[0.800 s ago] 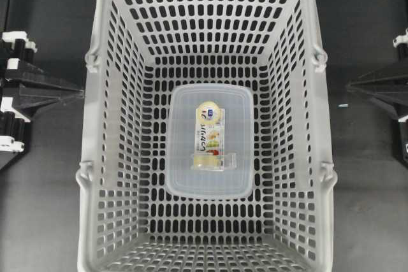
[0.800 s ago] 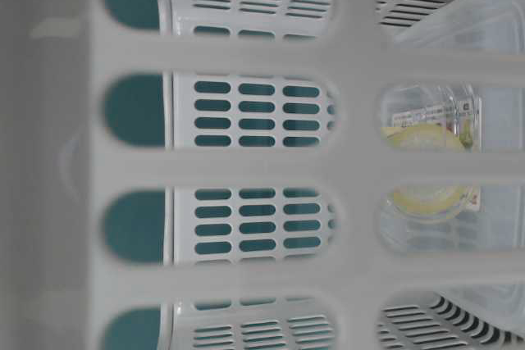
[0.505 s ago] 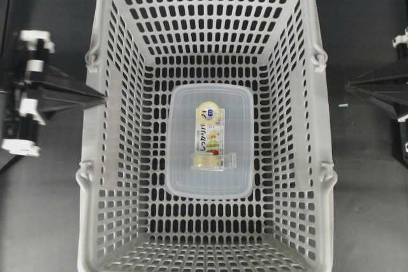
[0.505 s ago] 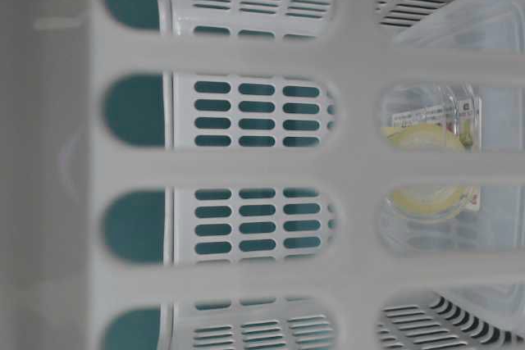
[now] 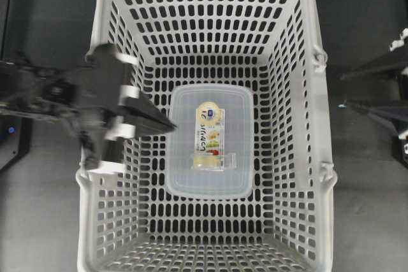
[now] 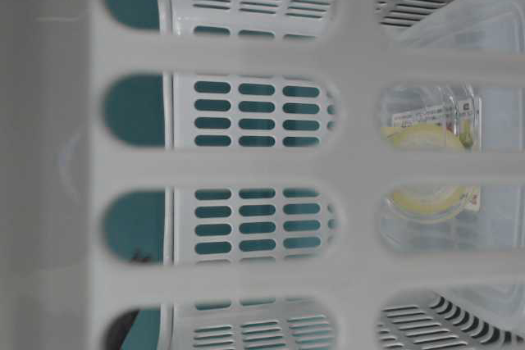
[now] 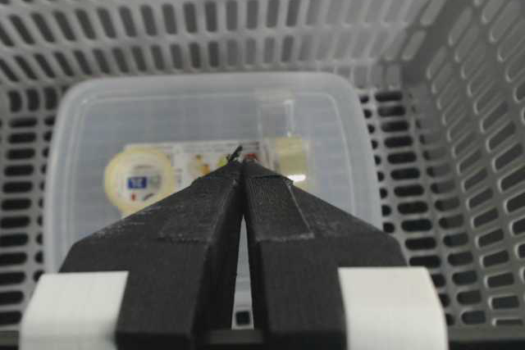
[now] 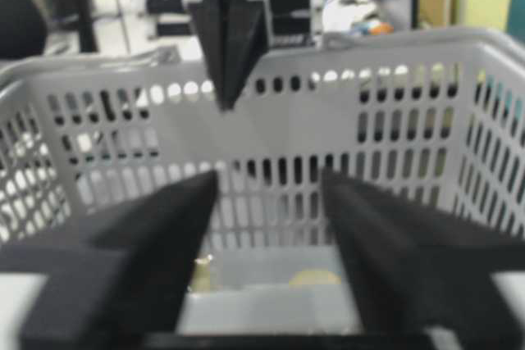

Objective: Pick up the tape dispenser from the shopping basket with the left arm.

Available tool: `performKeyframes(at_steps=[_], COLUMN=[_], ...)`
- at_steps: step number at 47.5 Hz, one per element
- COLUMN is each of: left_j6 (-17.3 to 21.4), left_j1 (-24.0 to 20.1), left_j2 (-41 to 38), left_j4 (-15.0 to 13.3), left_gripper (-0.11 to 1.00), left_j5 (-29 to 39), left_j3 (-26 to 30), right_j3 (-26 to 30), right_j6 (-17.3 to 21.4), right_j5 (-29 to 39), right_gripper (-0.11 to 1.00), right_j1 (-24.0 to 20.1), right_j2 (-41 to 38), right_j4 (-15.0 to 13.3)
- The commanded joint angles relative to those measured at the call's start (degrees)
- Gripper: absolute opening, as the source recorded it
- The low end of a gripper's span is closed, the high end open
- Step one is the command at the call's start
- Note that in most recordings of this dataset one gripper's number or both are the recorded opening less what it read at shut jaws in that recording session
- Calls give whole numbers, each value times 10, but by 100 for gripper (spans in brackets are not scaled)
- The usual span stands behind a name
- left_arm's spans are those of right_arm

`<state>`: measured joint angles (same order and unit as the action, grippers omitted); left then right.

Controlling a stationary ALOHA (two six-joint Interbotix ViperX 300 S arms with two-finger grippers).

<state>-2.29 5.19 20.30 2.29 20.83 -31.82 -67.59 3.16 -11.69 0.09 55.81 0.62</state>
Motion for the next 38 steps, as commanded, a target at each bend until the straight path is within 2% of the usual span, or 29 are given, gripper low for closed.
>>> performKeyframes(at_steps=[1,4,6,11,23,28,35,38], left_j6=[-4,-5,-5,-6,-8,-19,-43,-54], left_j1=[3,4,4,4,11,12,18,23], left_j2=[-33,-54,-71,-99,-149,-173,-204,-219], left_j4=[2,2,3,2,3,2,3,2], left_gripper=[0,0,0,0,4,29,73,86], left_j5=[39,72,98,129,134,137,144,150], left_j3=[54,77,94,118,147,160,181,187], right_j3=[11,11,11,11,11,10,8,8], right_j6=[0,0,0,0,0,0,0,0], right_j5=[4,10,13,16,16,16,16,16], right_gripper=[61,72,75,74,74,74,74,74], right_j1=[1,1,1,1,-2,-4,-4,-4], right_j2=[-1,0,1,4,8,9,11,11], right_j4=[2,2,2,2,2,2,2,2])
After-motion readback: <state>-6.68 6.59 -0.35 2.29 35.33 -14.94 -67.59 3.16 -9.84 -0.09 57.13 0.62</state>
